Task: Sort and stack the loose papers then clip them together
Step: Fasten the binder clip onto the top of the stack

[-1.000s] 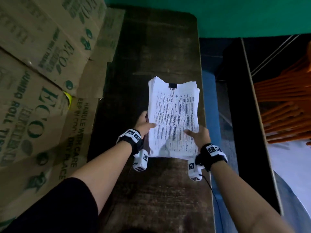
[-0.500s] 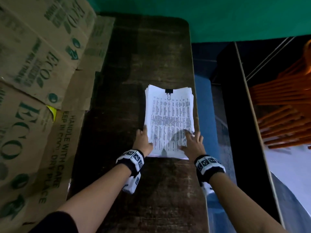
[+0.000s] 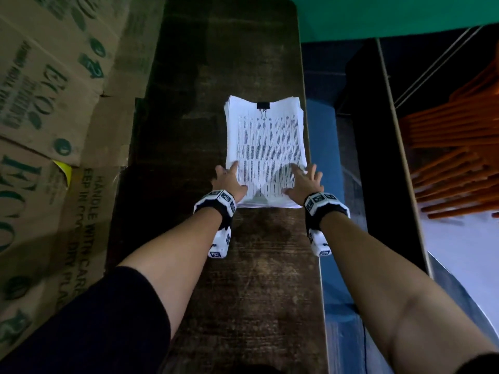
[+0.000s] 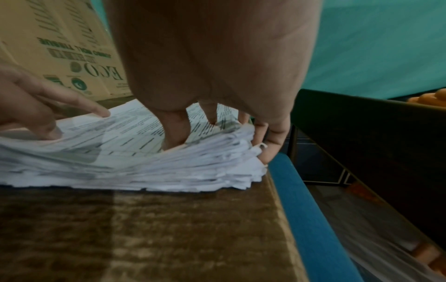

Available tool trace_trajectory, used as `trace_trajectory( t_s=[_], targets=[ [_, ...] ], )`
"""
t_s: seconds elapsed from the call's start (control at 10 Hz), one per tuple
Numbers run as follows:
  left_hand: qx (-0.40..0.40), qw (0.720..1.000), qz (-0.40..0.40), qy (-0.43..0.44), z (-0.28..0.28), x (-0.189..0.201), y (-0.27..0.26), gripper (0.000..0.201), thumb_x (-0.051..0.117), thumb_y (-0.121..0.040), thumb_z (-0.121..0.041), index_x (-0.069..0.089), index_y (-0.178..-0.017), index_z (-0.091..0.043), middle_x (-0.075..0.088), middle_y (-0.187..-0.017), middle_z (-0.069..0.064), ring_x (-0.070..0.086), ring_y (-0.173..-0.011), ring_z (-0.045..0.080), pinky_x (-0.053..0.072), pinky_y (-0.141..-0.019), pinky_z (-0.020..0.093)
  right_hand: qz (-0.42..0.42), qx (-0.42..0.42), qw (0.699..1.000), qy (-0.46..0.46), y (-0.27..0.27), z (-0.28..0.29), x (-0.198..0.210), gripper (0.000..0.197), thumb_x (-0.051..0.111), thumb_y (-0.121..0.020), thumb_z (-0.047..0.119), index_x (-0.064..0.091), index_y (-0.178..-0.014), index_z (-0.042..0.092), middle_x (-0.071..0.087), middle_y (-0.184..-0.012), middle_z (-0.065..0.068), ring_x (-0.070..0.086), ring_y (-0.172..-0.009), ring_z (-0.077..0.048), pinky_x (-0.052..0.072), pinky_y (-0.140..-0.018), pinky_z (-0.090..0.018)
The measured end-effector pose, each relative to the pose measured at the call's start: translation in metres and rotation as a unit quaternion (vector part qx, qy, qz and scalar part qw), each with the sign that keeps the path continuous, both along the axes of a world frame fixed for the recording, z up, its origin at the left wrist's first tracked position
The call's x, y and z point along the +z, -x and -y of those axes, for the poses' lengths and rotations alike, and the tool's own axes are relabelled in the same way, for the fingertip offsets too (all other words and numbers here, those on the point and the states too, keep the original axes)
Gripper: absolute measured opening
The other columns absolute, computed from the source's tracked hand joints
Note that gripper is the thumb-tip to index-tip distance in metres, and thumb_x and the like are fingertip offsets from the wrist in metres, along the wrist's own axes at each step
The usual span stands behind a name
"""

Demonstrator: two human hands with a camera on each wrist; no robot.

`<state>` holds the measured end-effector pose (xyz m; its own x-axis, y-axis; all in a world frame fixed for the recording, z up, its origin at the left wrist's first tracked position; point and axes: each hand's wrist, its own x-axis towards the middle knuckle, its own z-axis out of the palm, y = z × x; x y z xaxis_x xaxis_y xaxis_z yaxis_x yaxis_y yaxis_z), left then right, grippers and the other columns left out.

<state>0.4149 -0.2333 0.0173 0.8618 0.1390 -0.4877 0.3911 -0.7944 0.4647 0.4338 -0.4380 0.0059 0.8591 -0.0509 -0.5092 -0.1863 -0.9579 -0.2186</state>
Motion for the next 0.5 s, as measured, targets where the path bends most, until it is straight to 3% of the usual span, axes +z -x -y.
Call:
trace_trajectory(
  t_s=[0.2,0.4,0.5],
  targets=[
    [0.004,1.000,-0.018,-0.004,0.006,0.005,-0.007,0.069,0.057,-0.089,-0.024,0.021,-0.146,-0.037,0.024,-0.136,0.009,0.035,-0.121,0.037,0.038,-0.102,0.043,-0.027,-0.017,0.999,0.006,-0.007,-0.007,0.008,0.076,0.061,-0.089,0.036,0.013,-0.148,0.037,-0.006,-0.158,-0.012,0.002,-0.143,-0.044,0.025,-0.109,-0.063],
    [-0.029,0.998,-0.041,-0.026,-0.003,0.027,0.005,0.062,0.053,-0.090,-0.027,0.026,-0.145,-0.038,0.012,-0.152,0.003,0.017,-0.134,0.039,0.029,-0.109,0.047,-0.052,-0.013,0.998,0.020,0.003,-0.007,0.036,0.070,0.053,-0.093,0.044,0.012,-0.149,0.035,-0.009,-0.160,-0.010,-0.001,-0.145,-0.041,0.009,-0.111,-0.065],
    [-0.055,0.998,0.015,-0.031,-0.006,0.044,0.014,0.060,0.057,-0.088,-0.032,0.033,-0.142,-0.037,0.010,-0.153,0.001,0.012,-0.137,0.037,0.023,-0.113,0.053,-0.026,0.010,1.000,0.012,0.017,-0.007,0.056,0.062,0.048,-0.096,0.041,0.018,-0.149,0.031,-0.005,-0.160,-0.012,-0.001,-0.146,-0.041,0.006,-0.112,-0.066]
  ],
)
